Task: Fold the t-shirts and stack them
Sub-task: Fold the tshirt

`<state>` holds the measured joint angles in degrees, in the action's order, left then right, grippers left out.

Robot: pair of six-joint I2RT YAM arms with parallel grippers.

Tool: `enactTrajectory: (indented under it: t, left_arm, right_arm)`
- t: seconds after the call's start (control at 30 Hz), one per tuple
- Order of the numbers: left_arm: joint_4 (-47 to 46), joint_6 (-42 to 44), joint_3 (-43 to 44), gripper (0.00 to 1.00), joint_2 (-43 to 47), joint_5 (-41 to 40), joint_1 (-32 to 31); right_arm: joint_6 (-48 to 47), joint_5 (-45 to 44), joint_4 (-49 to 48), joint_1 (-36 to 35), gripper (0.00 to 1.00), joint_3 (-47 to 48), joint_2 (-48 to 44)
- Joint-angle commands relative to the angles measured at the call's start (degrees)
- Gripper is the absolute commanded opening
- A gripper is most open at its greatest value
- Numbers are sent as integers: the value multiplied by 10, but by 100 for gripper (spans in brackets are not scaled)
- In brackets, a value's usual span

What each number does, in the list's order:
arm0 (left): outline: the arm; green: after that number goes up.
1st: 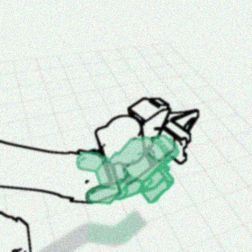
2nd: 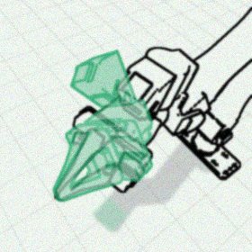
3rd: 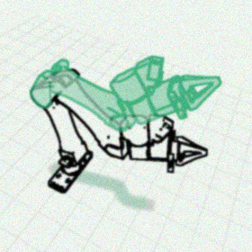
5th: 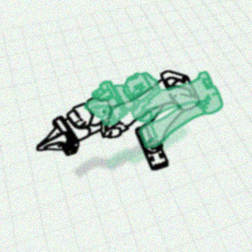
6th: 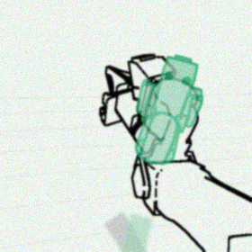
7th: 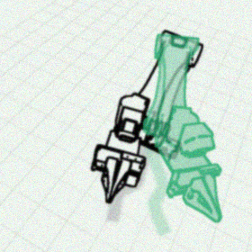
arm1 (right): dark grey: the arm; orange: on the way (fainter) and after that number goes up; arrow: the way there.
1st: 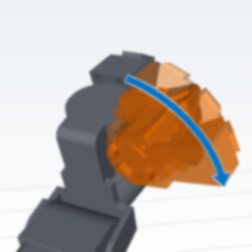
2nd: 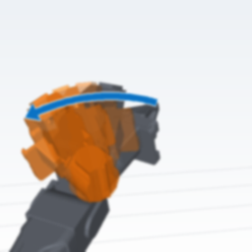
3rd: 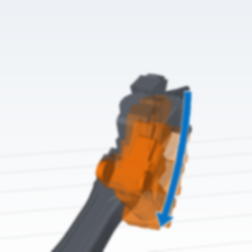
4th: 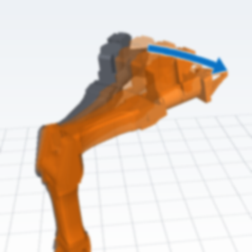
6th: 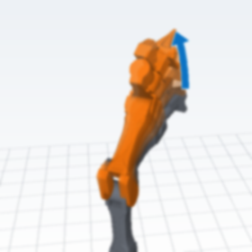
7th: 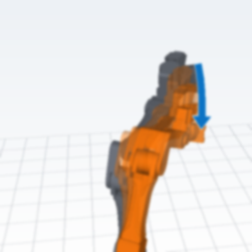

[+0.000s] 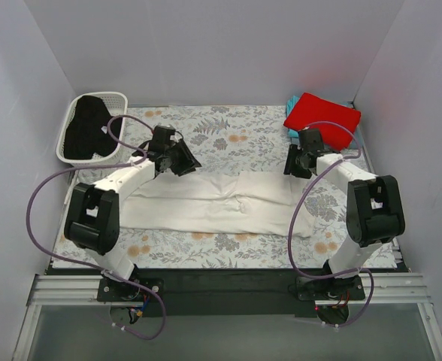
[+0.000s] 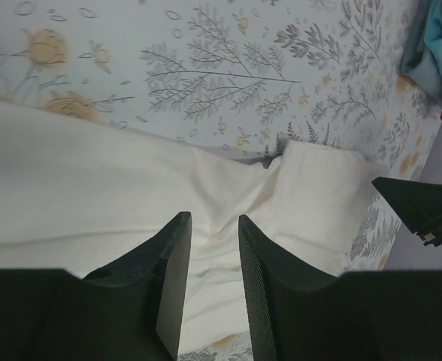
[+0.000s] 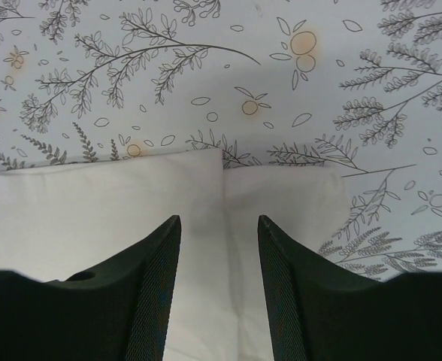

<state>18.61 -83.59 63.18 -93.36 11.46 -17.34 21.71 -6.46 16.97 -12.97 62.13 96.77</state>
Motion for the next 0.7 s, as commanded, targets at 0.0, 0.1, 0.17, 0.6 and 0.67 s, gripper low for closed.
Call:
enactTrajectory:
  t: [0.0, 0.1, 0.17, 0.6, 0.67]
  left_arm:
    - [-29, 12, 46, 31, -47, 44, -35]
    - [-45, 18, 79, 31, -95, 68, -58]
    - [-54, 19, 106, 31, -127, 80, -73]
    - [-73, 18, 208, 33, -252, 122, -119]
    - [-73, 15, 215, 33, -268, 122, -121]
  right_arm:
    - [4, 106, -47, 24, 52, -12, 4]
    - [14, 144, -60, 38, 52, -16, 22]
    - [22, 159, -69, 41, 51, -18, 28]
    - [43, 210, -96, 60, 41, -27, 55]
    - [46, 213, -99, 63, 34, -30, 53]
